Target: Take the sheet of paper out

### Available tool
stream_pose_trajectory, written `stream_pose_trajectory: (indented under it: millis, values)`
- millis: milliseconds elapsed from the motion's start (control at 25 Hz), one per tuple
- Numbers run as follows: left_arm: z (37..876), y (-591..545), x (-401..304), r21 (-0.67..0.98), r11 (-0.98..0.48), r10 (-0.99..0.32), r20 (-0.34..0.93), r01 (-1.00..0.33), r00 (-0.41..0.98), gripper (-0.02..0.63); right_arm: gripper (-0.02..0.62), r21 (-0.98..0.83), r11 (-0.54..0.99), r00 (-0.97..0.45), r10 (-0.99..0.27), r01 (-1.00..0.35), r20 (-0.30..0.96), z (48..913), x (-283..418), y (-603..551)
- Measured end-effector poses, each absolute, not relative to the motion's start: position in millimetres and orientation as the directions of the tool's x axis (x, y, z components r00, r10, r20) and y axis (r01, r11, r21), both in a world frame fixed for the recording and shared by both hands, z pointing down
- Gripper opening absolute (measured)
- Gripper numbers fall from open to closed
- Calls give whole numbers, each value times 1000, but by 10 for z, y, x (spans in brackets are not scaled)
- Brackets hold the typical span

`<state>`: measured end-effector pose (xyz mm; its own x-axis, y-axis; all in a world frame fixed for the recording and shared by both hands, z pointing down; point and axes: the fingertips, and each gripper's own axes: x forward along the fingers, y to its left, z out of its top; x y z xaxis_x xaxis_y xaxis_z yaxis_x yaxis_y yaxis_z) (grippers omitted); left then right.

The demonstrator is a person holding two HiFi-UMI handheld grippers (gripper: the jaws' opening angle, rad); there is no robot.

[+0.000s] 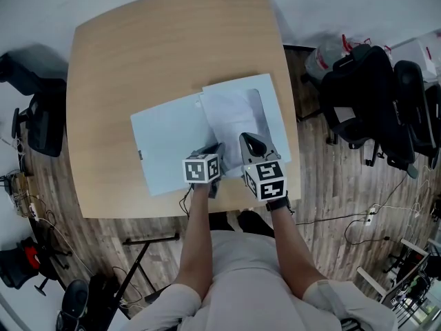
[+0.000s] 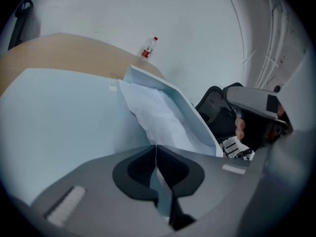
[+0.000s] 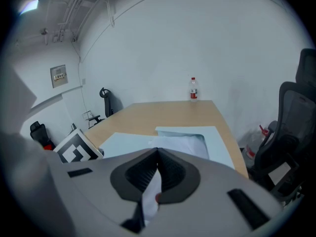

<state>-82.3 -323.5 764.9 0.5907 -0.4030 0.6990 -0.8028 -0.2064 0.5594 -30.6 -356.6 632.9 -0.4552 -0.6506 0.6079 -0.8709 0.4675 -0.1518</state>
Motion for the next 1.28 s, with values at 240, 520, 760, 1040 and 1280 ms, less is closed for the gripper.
stream_pose_trajectory:
  millis: [240,520,760,1040,1280]
  values:
    - [7621,-3243,-875,549,-194,-414,705,-813,576,11,12,-149,478,-463,-651,-865,601,6305,-339,-3540]
    - [7576,-3206,-987,485,-203,-432,735,-851,522,9,12,-145,490,-474,-658,-859,585,6230,-362,-3512]
    - [7457,-3172,-1055,453,-191,-471,736,-871,486,9,12,-146,510,-493,-658,-848,569,6150,-387,-3444]
    - [7313,-3064,-1227,458,-137,-530,715,-879,455,9,12,-172,524,-524,-657,-834,541,6035,-431,-3342]
    - [7129,-2976,-1358,433,-119,-582,699,-893,416,9,12,-181,539,-548,-667,-823,504,5854,-459,-3268]
